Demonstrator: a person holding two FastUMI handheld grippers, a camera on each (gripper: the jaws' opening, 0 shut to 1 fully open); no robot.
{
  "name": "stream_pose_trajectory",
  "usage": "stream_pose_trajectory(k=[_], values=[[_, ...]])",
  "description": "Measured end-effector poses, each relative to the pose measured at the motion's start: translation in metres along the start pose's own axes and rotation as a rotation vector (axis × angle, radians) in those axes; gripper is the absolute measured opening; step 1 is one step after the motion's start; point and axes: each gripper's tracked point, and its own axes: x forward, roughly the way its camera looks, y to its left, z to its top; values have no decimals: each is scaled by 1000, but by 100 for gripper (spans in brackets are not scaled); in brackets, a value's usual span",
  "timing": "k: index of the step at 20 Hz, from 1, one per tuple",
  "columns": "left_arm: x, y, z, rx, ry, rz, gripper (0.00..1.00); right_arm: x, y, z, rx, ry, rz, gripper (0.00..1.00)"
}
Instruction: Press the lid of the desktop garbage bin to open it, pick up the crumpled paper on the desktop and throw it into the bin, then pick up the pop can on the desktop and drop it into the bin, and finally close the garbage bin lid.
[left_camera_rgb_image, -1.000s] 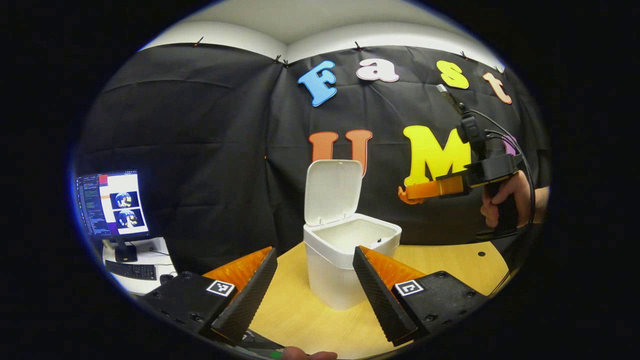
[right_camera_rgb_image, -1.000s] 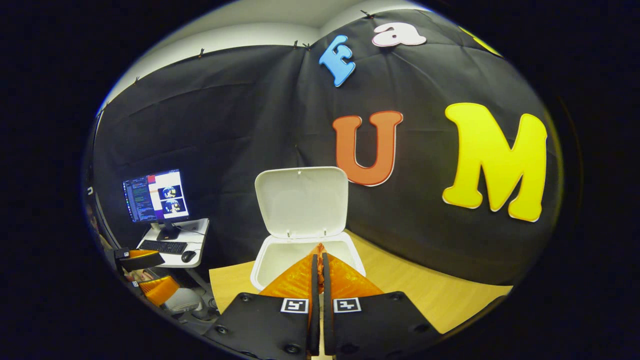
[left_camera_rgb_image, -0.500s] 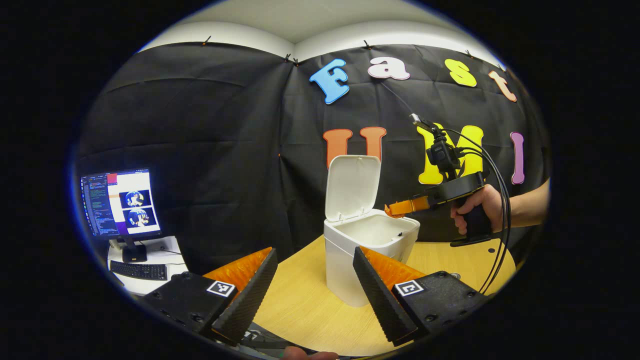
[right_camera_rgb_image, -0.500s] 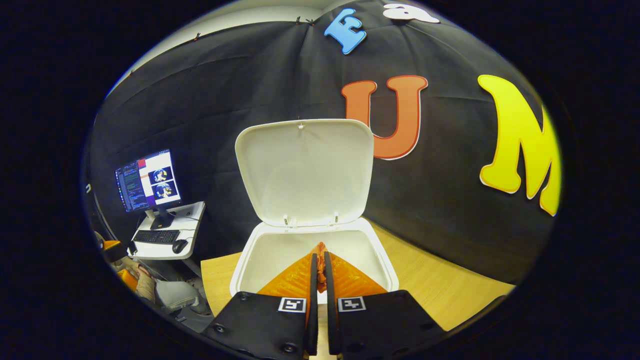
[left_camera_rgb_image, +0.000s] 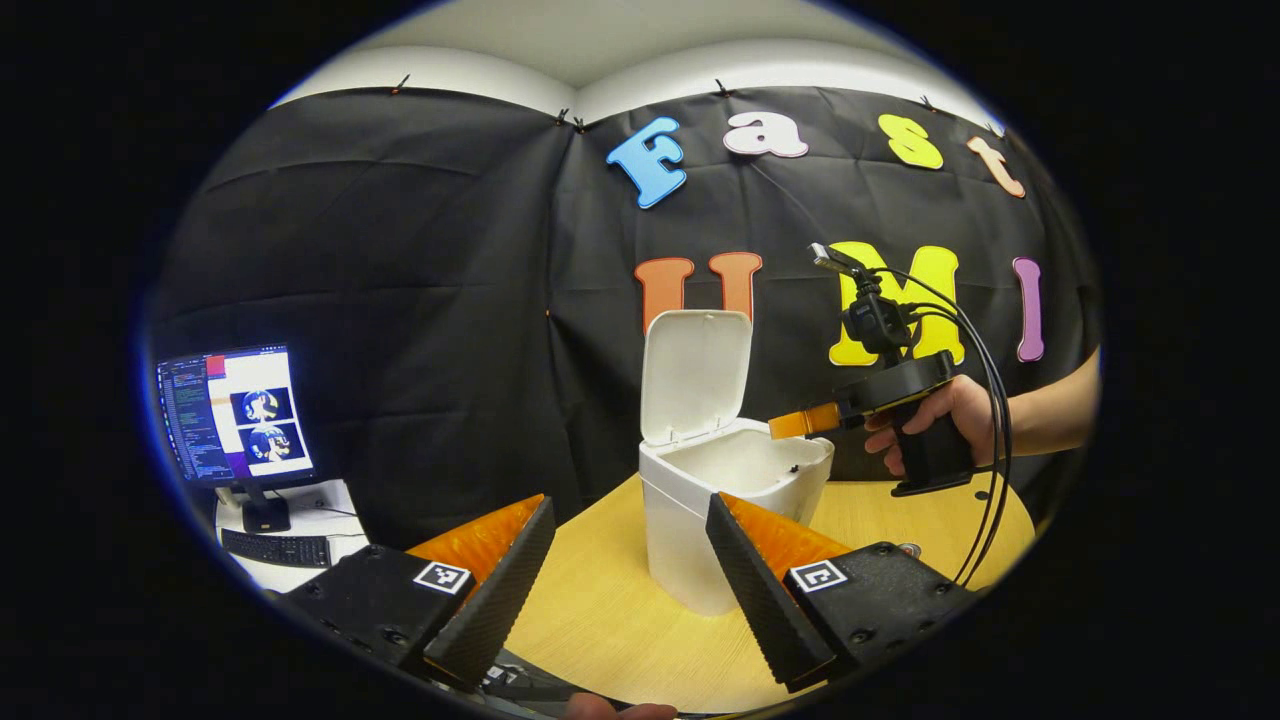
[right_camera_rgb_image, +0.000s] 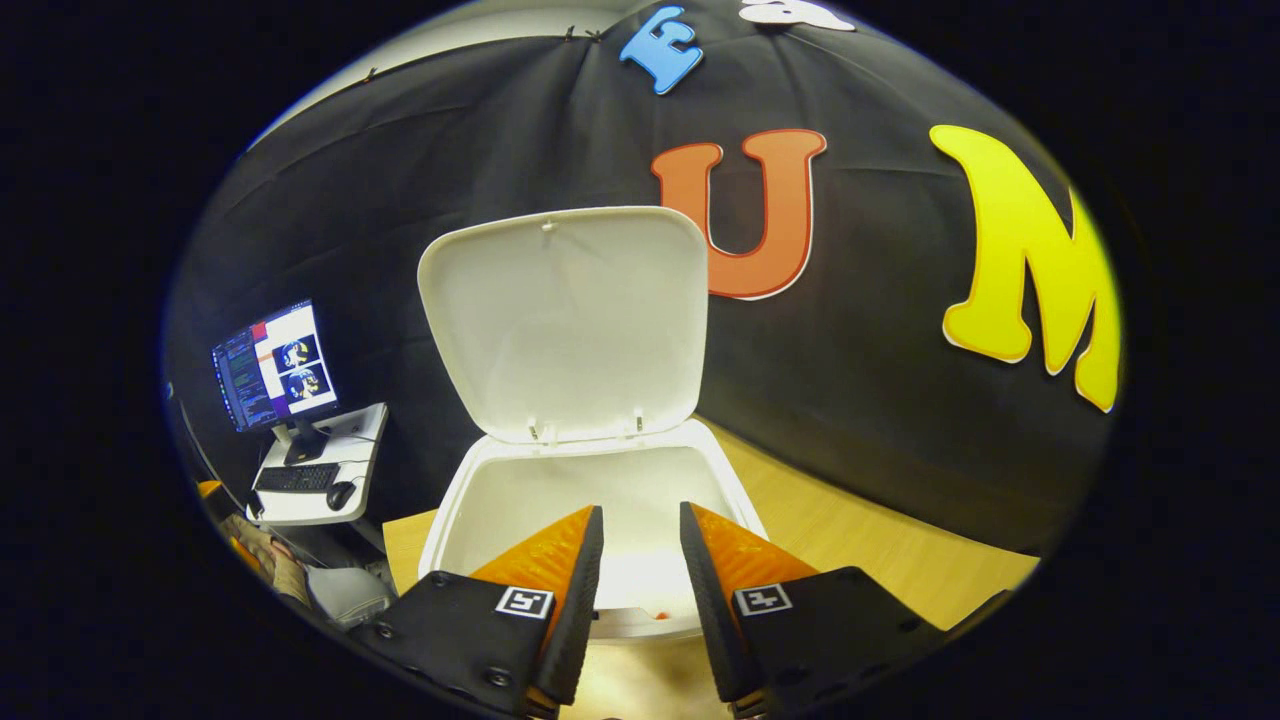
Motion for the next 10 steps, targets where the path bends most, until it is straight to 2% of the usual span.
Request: stream_pose_trajectory(k=[1,2,3,7,8,10], values=[[0,-1,0,2,-1,-3,99,-2,0,0,11,-5,1,51],[1,-3,1,5,-3,-6,100,-7,1,1,21,-11,9,61],[1,-6,2,6,-5,-13,100,-15,4,0,33,-15,25,63],[5,-25,4,14,-9,-59,100,-47,-16,-11,89,-10,-2,63],[6,-33,4,18,-9,-77,100,-57,-23,-14,105,-16,-17,68],[8,-54,6,27,-10,-120,100,-83,-44,-19,128,-29,-66,68]])
